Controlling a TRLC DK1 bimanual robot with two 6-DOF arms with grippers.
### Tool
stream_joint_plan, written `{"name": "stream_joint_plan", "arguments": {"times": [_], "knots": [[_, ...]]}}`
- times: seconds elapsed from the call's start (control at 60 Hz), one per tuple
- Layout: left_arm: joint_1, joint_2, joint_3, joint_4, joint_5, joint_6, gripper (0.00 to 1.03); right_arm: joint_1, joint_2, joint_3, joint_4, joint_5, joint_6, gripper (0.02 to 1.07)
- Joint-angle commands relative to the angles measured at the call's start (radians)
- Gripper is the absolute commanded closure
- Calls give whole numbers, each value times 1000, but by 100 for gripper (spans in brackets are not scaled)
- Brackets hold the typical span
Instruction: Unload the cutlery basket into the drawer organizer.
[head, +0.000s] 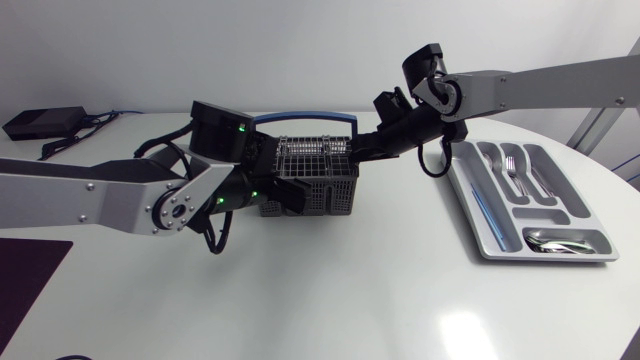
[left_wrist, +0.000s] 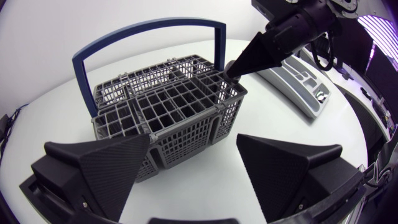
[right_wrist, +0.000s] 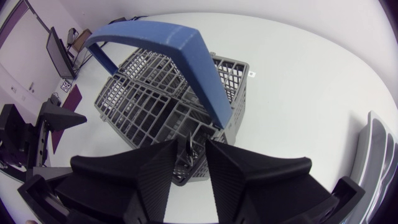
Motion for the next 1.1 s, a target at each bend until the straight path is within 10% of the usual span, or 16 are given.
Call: {"name": "stream_joint_plan", "arguments": {"times": [0.0,0.117,1.083], "knots": [[8,23,-2,15,9,23,6,11,7,-3,13,0,30,85],[6,23,-2,15,9,21,6,12,-8,-23,44,6,27,100],[-23,-6,-39,6,8,12,6,14,-166,-66,1,-18,36,101]]}}
